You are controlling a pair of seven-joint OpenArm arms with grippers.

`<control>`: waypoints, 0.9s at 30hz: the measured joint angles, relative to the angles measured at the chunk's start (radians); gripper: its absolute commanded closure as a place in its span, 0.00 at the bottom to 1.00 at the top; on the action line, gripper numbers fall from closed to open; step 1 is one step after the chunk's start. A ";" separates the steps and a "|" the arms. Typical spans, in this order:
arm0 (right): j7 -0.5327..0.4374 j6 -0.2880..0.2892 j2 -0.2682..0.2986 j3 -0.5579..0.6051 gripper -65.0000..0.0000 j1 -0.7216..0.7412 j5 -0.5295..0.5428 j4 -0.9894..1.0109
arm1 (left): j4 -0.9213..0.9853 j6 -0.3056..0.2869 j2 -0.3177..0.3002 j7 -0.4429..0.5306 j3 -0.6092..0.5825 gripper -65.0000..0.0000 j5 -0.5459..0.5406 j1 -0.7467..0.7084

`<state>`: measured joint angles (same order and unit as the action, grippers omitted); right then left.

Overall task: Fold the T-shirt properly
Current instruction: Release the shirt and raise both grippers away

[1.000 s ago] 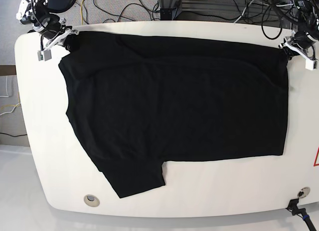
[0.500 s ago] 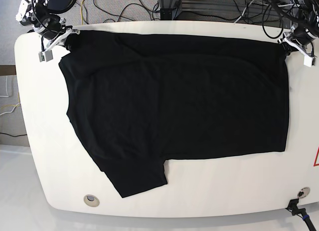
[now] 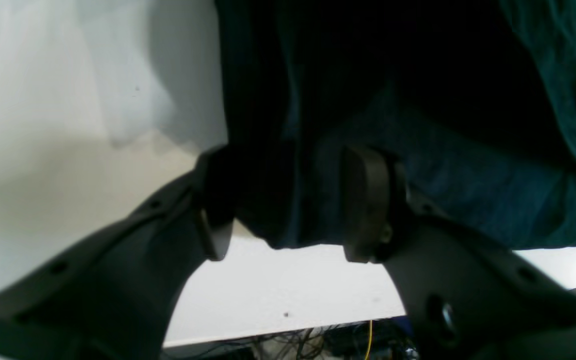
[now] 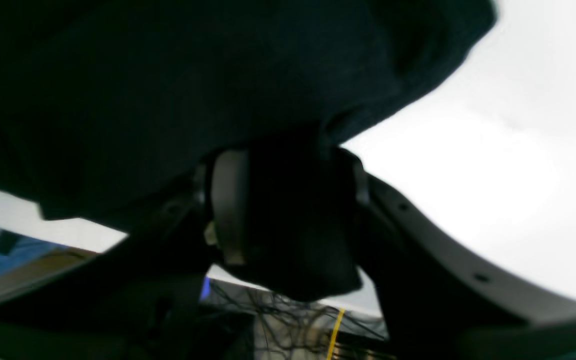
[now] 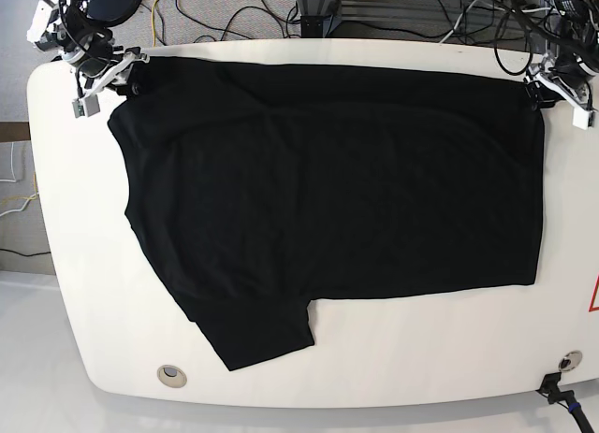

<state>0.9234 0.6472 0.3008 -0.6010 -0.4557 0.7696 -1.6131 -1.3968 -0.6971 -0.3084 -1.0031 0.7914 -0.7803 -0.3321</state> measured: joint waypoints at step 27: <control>-0.031 0.004 0.003 -0.114 0.55 -0.024 0.068 -0.270 | -0.071 0.003 -0.013 -0.007 0.274 0.52 0.012 0.064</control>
<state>0.8928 0.6510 0.3038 -0.7155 -0.4797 0.8371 -1.8832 -1.4677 -0.6937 -0.3214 -1.0103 1.0657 -0.7681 -0.2680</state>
